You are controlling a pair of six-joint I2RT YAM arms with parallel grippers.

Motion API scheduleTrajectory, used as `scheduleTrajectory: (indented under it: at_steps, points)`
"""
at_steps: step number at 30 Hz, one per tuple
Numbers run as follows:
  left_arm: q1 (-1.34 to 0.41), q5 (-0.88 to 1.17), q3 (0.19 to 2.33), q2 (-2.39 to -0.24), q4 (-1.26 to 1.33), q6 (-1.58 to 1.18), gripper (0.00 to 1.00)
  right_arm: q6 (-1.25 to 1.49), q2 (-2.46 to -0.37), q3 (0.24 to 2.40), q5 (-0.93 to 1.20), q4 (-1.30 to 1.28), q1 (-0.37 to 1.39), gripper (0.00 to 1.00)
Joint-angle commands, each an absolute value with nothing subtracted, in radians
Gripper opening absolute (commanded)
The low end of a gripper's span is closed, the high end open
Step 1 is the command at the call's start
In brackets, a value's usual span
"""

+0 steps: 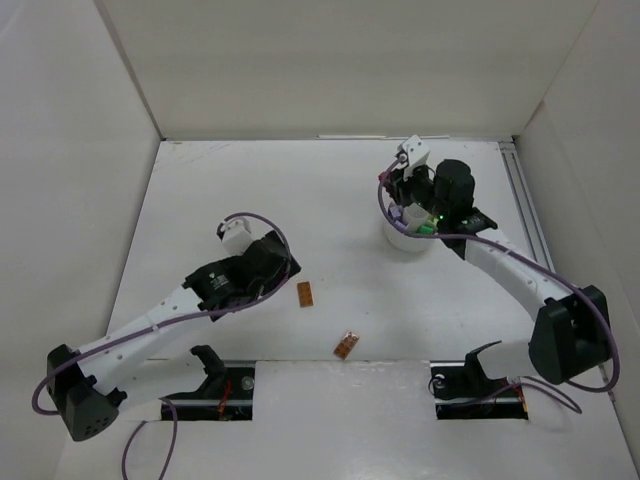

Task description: Sort the legos into containers by color

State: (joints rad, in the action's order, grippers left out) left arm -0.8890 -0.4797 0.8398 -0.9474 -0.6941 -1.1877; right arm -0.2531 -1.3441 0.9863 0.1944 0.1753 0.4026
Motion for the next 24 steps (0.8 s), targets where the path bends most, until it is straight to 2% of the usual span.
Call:
scheduleTrajectory:
  at_steps: [1,4,7,20,24]
  points:
    - [-0.772,-0.401,0.882,-0.968,-0.588,-1.04,0.99,-0.299,-1.411,0.994,0.466,0.343,0.298,0.07]
    - [-0.645,-0.272,0.854,-0.977,-0.514,-0.922,0.99,-0.322,-1.503,1.023,0.628,0.37,0.249,0.08]
    - [-0.597,-0.258,0.842,-0.986,-0.491,-0.899,0.99,-0.331,-1.565,1.023,0.708,0.434,0.209,0.08]
    - [-0.54,-0.249,0.851,-1.054,-0.491,-0.859,0.99,-0.4,-1.7,1.068,1.015,0.404,0.038,0.12]
    - [-0.54,-0.239,0.861,-1.072,-0.491,-0.85,0.99,-0.42,-1.733,1.112,1.015,0.336,0.038,0.15]
